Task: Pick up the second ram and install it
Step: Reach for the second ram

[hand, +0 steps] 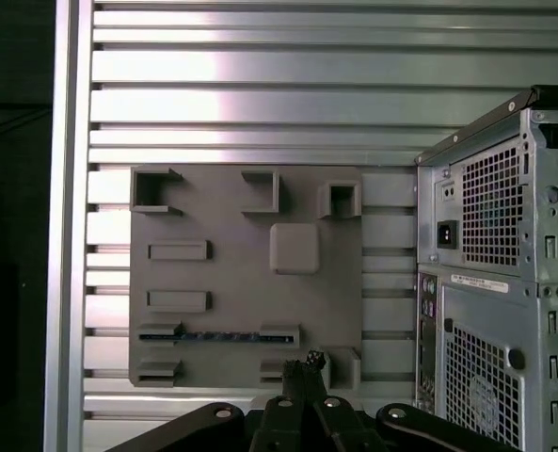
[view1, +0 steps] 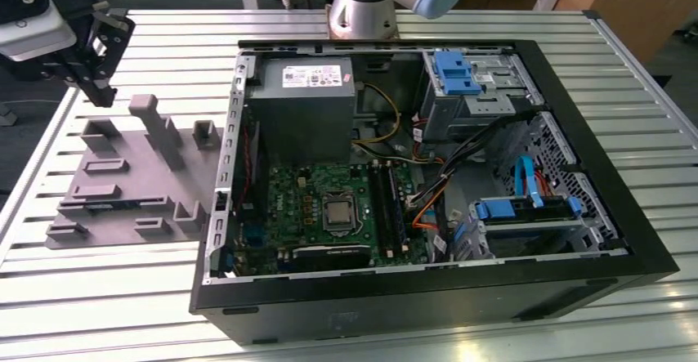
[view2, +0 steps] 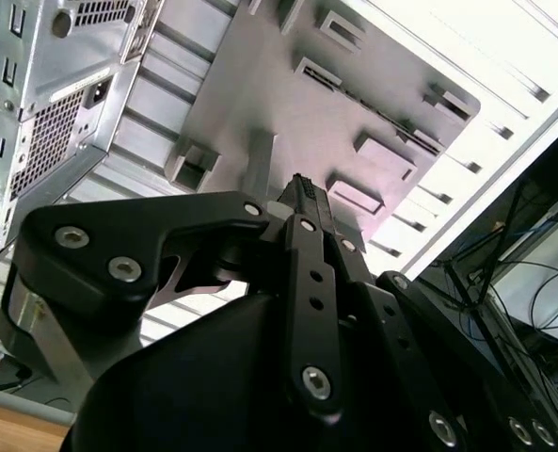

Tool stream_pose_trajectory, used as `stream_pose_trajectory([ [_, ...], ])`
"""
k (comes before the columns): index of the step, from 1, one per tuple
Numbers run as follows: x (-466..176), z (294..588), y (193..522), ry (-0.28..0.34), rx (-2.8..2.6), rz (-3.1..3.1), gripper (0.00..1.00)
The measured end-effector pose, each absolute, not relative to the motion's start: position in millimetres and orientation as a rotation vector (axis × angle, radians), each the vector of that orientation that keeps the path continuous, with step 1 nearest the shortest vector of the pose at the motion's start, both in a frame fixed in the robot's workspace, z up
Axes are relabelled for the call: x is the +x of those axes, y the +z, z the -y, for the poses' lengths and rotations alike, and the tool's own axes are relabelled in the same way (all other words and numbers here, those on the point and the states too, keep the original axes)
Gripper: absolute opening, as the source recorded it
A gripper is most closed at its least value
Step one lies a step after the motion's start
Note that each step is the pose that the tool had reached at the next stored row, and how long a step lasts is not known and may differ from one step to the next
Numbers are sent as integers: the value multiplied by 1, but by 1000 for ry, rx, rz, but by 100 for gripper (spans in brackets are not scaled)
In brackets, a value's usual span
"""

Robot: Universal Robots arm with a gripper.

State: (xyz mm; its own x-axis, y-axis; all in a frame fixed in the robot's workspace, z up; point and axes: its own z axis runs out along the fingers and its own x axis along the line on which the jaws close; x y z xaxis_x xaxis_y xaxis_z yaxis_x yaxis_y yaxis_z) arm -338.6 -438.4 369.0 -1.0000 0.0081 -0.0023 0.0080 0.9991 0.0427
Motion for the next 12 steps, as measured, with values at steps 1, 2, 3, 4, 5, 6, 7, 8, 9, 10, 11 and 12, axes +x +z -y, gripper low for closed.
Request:
stream_pose_trajectory([
  [1, -339, 438, 369, 67, 13, -3138, 11],
  [2, -340, 438, 369, 67, 13, -3138, 11],
  [3, -341, 438, 369, 67, 13, -3138, 11],
  [4, -343, 438, 369, 67, 13, -3138, 11],
  [5, -344, 438, 369, 67, 13, -3138, 11],
  [6, -346, 438, 369, 67, 13, -3138, 11],
  [7, -348, 439, 369, 67, 13, -3138, 11],
  [8, -350, 439, 369, 67, 13, -3138, 11],
  [9, -352, 439, 369, 67, 13, -3138, 11],
  [10, -354, 439, 369, 67, 13, -3138, 11],
  [11, -355, 439, 369, 67, 13, -3138, 11],
  [12, -357, 439, 369, 67, 12, -3138, 11],
])
